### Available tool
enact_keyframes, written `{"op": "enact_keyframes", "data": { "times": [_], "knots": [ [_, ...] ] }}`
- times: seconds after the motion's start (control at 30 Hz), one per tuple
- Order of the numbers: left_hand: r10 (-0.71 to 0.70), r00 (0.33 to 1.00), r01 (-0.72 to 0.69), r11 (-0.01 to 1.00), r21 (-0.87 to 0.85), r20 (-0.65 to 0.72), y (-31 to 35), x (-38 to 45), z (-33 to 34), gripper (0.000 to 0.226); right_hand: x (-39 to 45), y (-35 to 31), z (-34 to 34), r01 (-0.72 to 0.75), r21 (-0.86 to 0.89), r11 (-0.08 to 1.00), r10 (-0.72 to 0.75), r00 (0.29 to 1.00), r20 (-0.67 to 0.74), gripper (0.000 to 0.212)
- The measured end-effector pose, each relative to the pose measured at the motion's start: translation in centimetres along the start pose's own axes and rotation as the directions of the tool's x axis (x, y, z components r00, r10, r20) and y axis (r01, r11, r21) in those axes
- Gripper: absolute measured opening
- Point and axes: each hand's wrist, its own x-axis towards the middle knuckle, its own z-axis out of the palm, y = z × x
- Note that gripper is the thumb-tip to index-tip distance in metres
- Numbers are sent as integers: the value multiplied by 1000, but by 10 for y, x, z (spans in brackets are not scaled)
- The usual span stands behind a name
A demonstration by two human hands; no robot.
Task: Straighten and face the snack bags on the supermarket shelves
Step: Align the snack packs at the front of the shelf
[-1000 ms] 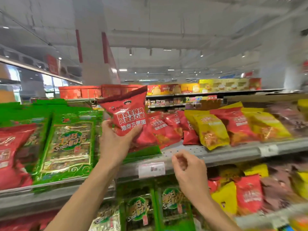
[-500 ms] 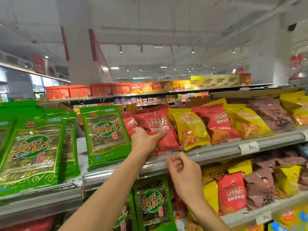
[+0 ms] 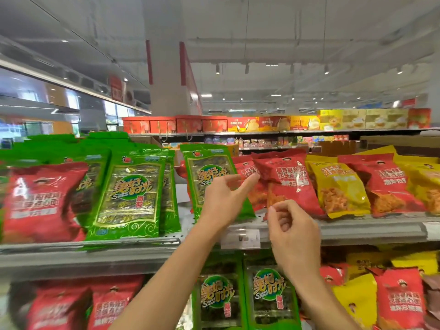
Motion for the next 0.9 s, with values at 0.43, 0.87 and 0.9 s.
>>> {"op": "enact_keyframes", "data": {
  "times": [0.43,0.87,0.9],
  "knots": [
    [106,836,-9,984,180,-538,-82,-72,-229,22,61,-46,85,-141,-316,938,272,863,425,73],
    [-284,897,366,907,210,-338,-147,-70,-357,87,80,-45,88,-306,-222,926,376,809,452,35],
    [-294,909,358,913,194,-295,-148,-66,-362,80,78,-47,86,-333,-190,924,383,809,446,32]
  ]
}}
